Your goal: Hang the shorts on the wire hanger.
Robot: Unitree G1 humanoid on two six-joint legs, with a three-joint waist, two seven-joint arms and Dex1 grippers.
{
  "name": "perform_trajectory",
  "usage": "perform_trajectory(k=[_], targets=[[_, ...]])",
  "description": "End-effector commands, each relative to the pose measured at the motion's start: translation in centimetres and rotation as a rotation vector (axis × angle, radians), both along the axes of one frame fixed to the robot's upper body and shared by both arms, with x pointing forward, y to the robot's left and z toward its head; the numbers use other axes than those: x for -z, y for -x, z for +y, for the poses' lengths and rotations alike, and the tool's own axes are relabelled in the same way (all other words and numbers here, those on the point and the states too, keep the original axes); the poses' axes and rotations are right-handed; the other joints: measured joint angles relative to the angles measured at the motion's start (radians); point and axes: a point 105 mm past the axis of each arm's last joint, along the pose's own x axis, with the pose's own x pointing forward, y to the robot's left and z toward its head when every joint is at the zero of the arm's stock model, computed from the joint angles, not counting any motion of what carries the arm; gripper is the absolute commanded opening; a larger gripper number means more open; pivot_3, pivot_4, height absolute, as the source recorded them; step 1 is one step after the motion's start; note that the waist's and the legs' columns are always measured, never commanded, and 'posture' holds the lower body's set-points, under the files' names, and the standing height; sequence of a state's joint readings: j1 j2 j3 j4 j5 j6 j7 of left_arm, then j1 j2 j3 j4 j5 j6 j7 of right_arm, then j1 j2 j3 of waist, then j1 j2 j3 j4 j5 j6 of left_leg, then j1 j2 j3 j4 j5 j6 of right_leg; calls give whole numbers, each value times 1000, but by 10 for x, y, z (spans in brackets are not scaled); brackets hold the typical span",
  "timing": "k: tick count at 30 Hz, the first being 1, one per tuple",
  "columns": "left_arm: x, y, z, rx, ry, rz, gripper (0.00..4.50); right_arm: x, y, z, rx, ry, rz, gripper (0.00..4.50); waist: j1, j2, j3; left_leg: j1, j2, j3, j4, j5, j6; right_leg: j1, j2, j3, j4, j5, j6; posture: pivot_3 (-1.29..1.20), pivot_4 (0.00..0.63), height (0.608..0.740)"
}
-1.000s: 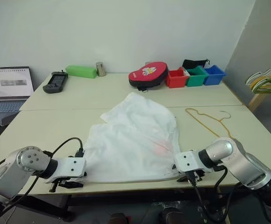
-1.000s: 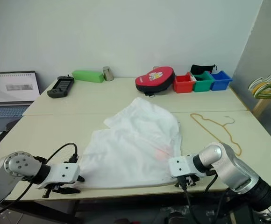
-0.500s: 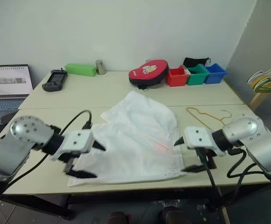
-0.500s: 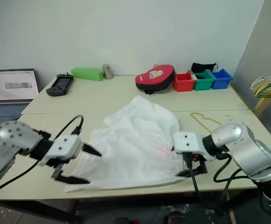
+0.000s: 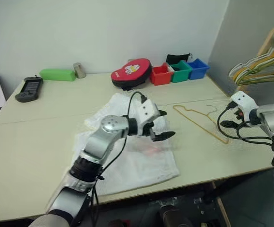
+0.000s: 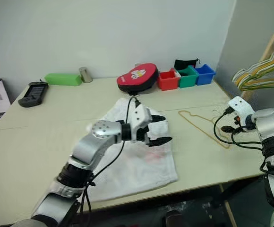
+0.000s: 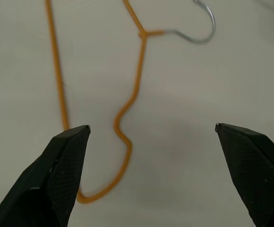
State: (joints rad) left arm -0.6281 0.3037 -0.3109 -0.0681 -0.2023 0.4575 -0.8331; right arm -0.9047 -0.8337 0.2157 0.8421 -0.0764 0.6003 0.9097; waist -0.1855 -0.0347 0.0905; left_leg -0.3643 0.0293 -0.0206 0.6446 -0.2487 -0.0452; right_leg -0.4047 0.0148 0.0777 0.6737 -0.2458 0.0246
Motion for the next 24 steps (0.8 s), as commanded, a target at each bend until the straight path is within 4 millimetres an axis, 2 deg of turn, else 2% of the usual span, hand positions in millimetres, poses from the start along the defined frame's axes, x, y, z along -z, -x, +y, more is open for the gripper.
perform_trajectory(k=[1, 8, 10, 17, 24], targets=[[-6, 7, -3, -26, 29, -24, 4444, 9, 0, -10, 2, -11, 19, 4500, -15, 0, 0, 0, 0, 0, 0, 0, 0, 0, 0, 1, 0, 0, 0, -137, 54, 740], [2, 11, 8, -93, 32, 11, 4444, 23, -2, 2, 34, -148, 38, 4500, -43, 1, 1, 3, -3, 7, 1, 1, 0, 1, 3, 16, 6, 2, 3, -95, 57, 740], [2, 10, 14, -124, 26, 9, 4444, 22, -7, 7, 61, -194, 19, 4500, -43, 1, 1, 4, -5, 7, 2, 1, 1, 2, 3, 20, 6, 2, 4, -81, 56, 740], [0, 5, 31, -199, 18, 1, 4444, 12, -14, 4, 143, -238, -40, 4500, -23, 2, 1, 2, -5, 7, 1, 1, 1, 1, 3, 21, 4, 2, 7, -55, 51, 740], [0, 7, 33, -204, 9, 0, 4444, 33, -7, 0, 176, -191, 1, 4500, -1, 2, 1, 2, -5, 7, 1, 1, 1, 1, 3, 20, 1, 2, 7, -49, 36, 740]])
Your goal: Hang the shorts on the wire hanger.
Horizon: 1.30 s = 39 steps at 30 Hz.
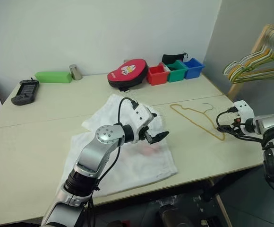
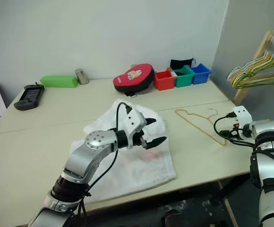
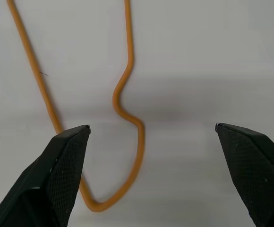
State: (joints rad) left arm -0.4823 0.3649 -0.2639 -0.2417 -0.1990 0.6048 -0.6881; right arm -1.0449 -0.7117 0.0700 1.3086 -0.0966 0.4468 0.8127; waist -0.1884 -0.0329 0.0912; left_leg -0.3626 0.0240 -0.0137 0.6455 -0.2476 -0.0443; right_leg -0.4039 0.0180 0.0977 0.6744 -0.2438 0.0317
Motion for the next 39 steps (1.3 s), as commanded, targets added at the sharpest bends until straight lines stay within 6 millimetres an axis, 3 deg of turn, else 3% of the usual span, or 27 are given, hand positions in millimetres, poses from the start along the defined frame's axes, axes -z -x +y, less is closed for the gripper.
perform_trajectory(k=[1, 3, 6, 19, 22, 31, 35, 39], targets=[[-18, 4, -1, 16, 20, -64, 4444, 3, 0, 2, 32, -36, -3, 4500, 2, 0, 0, 0, 0, 0, 0, 0, 0, 0, 0, 0, 0, 0, 0, -49, 33, 740], [-19, 3, 0, 19, 8, -67, 4444, 18, 5, 6, -12, -9, 45, 4500, 1, 0, 0, 0, 0, 0, 0, 0, 0, 0, 0, 1, 0, 0, 0, -51, 28, 740], [-18, 2, 0, 17, -12, -77, 4500, 28, 10, 8, -18, -17, 77, 4000, -1, 0, -1, 0, 0, 0, 0, 0, 0, 1, 0, 1, 0, 0, 0, -50, 28, 740], [-17, 0, 6, -18, -10, -73, 4500, 30, 12, 11, -4, -65, 87, 624, -1, 0, -2, 1, 0, -1, 1, 0, 0, 5, 0, -1, 0, 0, 0, -24, 20, 740], [-17, -2, 9, -27, -11, -75, 4500, 29, 10, 16, -13, -80, 80, 44, -1, -1, -2, 1, 0, -2, 1, 0, 0, 6, 0, -1, 0, 0, 0, -25, 21, 740], [-19, -6, 11, -44, -10, -82, 4500, 19, 3, 14, -21, -56, 33, 44, -2, -1, -3, 2, 0, -1, 1, 0, 0, 6, 0, -1, 0, 0, 0, -31, 20, 740], [-33, -23, 33, -119, 4, -103, 4500, -29, -30, 27, -111, 66, -177, 44, -7, -1, -2, 2, 0, -1, 1, 0, 0, 6, 0, 0, 0, 0, 0, -35, 27, 740], [-54, -48, 67, -230, 23, -134, 4500, -70, -53, 54, -220, 164, -338, 44, -12, 1, -1, 1, -2, 0, 1, 0, 0, 1, 0, 4, 3, 1, 2, -44, 31, 740]])
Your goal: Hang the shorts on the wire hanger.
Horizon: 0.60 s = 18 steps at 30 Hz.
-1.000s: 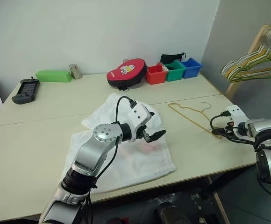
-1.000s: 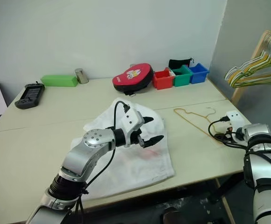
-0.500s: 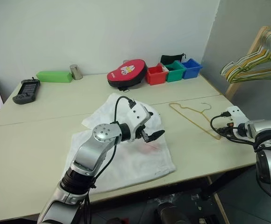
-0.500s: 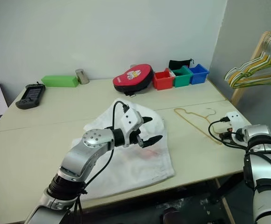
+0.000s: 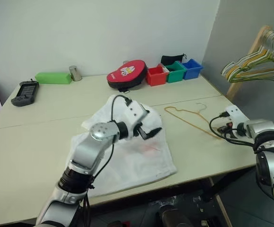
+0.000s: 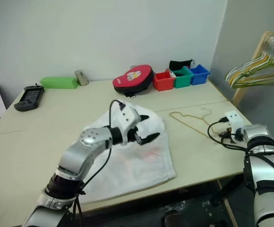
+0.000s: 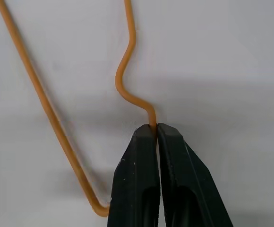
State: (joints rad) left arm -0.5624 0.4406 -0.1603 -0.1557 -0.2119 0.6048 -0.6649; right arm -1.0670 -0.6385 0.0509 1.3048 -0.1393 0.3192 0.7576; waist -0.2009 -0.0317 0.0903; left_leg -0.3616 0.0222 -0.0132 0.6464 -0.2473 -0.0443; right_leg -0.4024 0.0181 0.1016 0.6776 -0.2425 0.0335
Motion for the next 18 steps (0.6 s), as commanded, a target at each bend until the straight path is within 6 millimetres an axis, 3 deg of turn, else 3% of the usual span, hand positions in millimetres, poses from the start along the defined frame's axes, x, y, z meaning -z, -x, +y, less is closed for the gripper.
perform_trajectory(k=[1, 6, 11, 15, 18], targets=[[-36, -22, 34, -95, 32, -96, 4500, -71, -35, 34, -143, 119, -265, 44, 0, 0, 0, 0, 0, 0, 0, 0, 0, -1, 0, -1, 0, 0, 0, -44, 31, 740], [-57, -37, 59, -142, 47, -130, 4500, -109, -53, 69, -243, 270, -479, 44, 8, 0, 0, -2, 3, -3, -1, 0, 0, -3, 2, -4, -3, 0, 0, -46, 37, 740], [-77, -49, 85, -191, 92, -139, 4500, -136, -55, 96, -352, 410, -682, 44, 21, 1, 0, -6, 2, -3, -2, -1, -1, -5, 1, -5, -6, -2, 3, -40, 38, 740], [-97, -54, 115, -201, 134, -125, 4500, -168, -42, 117, -461, 509, -939, 44, 33, 1, 0, -7, 2, -3, -2, -2, -2, -5, 0, -5, -8, -3, 4, -43, 31, 740], [-103, -48, 116, -112, 184, -78, 4500, -179, -27, 133, -563, 523, -1063, 44, 34, 1, 0, -8, 2, -3, -3, -2, -2, -5, 0, -6, -10, -3, 4, -47, 25, 740]])
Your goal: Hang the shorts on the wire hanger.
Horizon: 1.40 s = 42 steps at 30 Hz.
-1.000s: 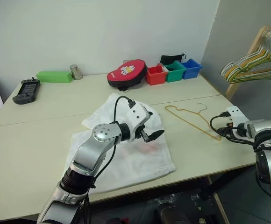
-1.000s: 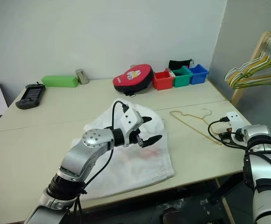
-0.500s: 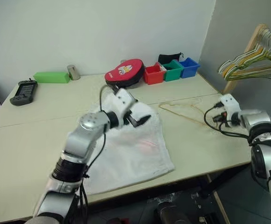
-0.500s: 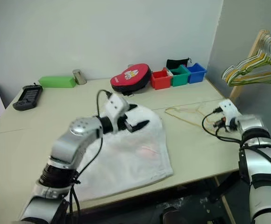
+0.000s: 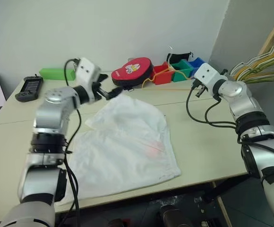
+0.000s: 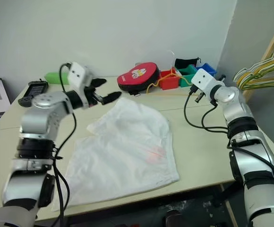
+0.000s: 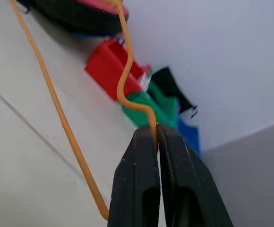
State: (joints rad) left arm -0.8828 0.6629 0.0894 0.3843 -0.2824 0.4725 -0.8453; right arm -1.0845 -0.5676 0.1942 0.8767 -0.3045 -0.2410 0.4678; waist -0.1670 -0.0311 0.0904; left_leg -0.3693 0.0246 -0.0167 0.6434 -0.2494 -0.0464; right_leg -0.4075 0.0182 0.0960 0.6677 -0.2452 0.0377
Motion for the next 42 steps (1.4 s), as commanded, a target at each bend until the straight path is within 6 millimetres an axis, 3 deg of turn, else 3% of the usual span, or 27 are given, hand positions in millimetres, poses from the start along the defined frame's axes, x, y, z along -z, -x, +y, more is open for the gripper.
perform_trajectory(k=[1, 5, 12, 23, 26, 29, 42], targets=[[-25, 10, -2, 135, 87, -20, 4500, -40, 22, 24, -161, 62, -217, 44, 1, 0, 0, 0, 0, 0, 0, 0, 0, 0, 0, 0, -1, 0, 0, -47, 25, 740], [-28, 14, -1, 211, 110, 17, 4500, -41, 39, 38, -264, 118, -289, 44, 2, 0, 0, -2, 0, -1, 1, 0, 0, 0, -1, -1, -3, 0, 0, -54, 17, 740], [-26, 0, 14, 187, -80, -12, 4500, -38, 66, 61, -411, 173, -342, 44, 2, 0, 0, -3, 0, -3, 2, 0, 0, 0, -1, -3, -2, 1, 0, -66, 2, 740], [34, 15, 11, 412, -428, 168, 4500, -49, 91, 86, -512, 178, -414, 44, -1, -1, -1, -5, 0, -3, 2, 0, 0, 0, -1, -3, -2, 1, 0, -75, 0, 740], [48, 8, 11, 373, -477, 142, 4500, -53, 95, 92, -530, 181, -436, 44, -2, 0, -1, -4, 0, -3, 2, 0, 0, 0, -1, -3, -2, 1, 0, -83, 0, 740], [54, 12, 13, 392, -493, 173, 4000, -53, 95, 92, -528, 188, -442, 0, -1, -1, -1, -5, 0, -4, 3, 0, 0, -1, -1, -3, -1, 1, 0, -86, 5, 740], [46, 10, 8, 392, -425, 142, 1143, -50, 92, 95, -528, 191, -439, 0, 0, -1, -1, -5, 0, -5, 3, 0, 0, -1, -1, -4, -1, 1, 0, -70, 12, 740]])
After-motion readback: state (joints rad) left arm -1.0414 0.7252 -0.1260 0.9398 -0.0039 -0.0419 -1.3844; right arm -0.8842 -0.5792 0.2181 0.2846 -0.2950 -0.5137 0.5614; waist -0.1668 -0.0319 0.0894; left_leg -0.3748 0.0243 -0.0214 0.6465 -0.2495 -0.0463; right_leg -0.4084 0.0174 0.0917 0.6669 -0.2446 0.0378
